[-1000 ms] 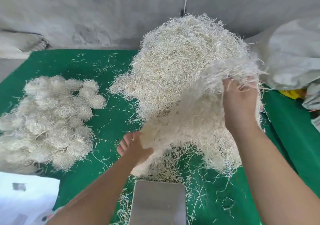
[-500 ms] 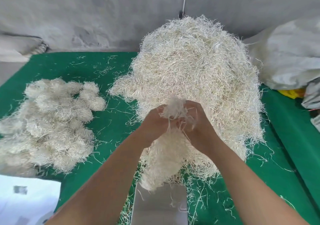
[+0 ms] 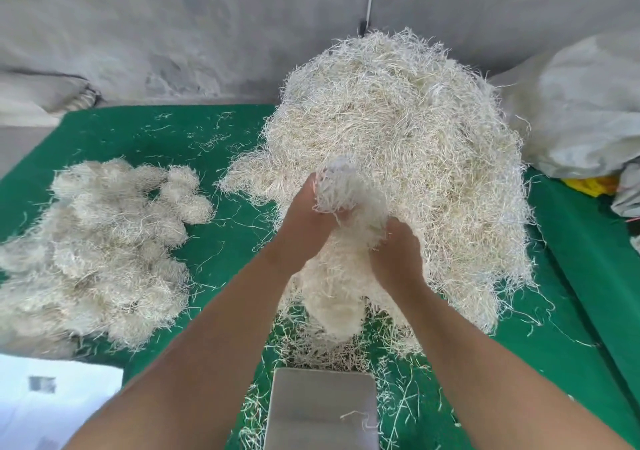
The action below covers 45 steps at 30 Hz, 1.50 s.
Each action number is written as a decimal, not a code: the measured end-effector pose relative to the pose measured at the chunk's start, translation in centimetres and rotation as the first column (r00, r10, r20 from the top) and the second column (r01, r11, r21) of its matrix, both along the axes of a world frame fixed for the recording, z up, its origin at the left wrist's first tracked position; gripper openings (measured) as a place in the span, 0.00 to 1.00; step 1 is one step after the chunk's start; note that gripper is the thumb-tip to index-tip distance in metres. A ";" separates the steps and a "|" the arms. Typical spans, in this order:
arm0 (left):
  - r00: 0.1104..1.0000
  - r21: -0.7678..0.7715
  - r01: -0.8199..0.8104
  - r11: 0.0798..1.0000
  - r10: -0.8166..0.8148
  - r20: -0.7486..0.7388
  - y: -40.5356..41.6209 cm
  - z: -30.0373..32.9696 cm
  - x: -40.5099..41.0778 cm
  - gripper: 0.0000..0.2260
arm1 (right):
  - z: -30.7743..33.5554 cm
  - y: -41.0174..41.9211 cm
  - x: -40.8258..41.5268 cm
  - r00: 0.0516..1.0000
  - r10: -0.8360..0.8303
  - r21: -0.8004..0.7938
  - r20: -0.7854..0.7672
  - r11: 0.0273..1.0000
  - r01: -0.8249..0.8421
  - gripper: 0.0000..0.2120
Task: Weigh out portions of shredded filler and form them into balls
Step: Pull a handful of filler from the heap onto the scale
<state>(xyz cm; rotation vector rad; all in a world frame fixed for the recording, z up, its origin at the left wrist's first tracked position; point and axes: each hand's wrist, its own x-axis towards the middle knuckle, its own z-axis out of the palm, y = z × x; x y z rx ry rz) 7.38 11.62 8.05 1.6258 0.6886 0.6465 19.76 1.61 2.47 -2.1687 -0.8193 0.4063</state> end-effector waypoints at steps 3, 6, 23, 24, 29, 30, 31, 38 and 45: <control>0.937 0.199 0.170 0.965 -0.096 -0.335 1.3 -1.0 -2.1 0.07 | -0.3 0.0 2.5 0.975 0.036 -0.115 0.220 0.993 -0.011 0.12; 0.785 -0.063 0.396 0.916 -0.374 -0.494 2.0 -2.0 -5.4 0.30 | -0.4 0.7 3.3 0.969 -0.012 -0.267 0.248 0.960 0.080 0.17; 0.876 0.052 0.108 0.993 -0.070 -0.478 1.3 -1.6 -3.5 0.12 | -2.0 0.2 4.1 0.756 0.417 -0.255 0.505 0.908 -0.332 0.32; 0.846 0.126 0.133 0.983 -0.047 -0.531 1.9 -0.4 -3.9 0.18 | -2.5 0.1 4.2 0.741 0.419 -0.300 0.526 0.906 -0.299 0.32; 0.797 0.467 0.087 0.880 0.220 -0.563 3.7 4.6 -4.6 0.09 | -5.8 -0.5 5.1 0.846 0.339 -0.470 0.411 0.874 -0.122 0.19; 0.805 0.504 0.057 0.862 0.258 -0.534 3.8 5.5 -4.5 0.06 | -6.5 -0.9 5.1 0.895 0.282 -0.477 0.345 0.874 -0.092 0.18; 0.818 0.538 0.015 0.843 0.299 -0.491 3.9 6.1 -4.3 0.04 | -7.2 -1.3 5.3 0.929 0.226 -0.484 0.294 0.873 -0.059 0.18; 0.925 0.445 -0.338 0.829 0.380 -0.006 3.5 7.6 -3.6 0.03 | -9.7 -2.2 7.6 0.937 -0.190 -0.420 -0.294 0.906 0.052 0.04; 0.802 0.046 -0.563 0.825 0.532 0.272 2.8 9.3 -2.5 0.05 | -9.5 -3.7 7.4 0.796 -0.275 -0.482 -0.539 0.876 -0.024 0.18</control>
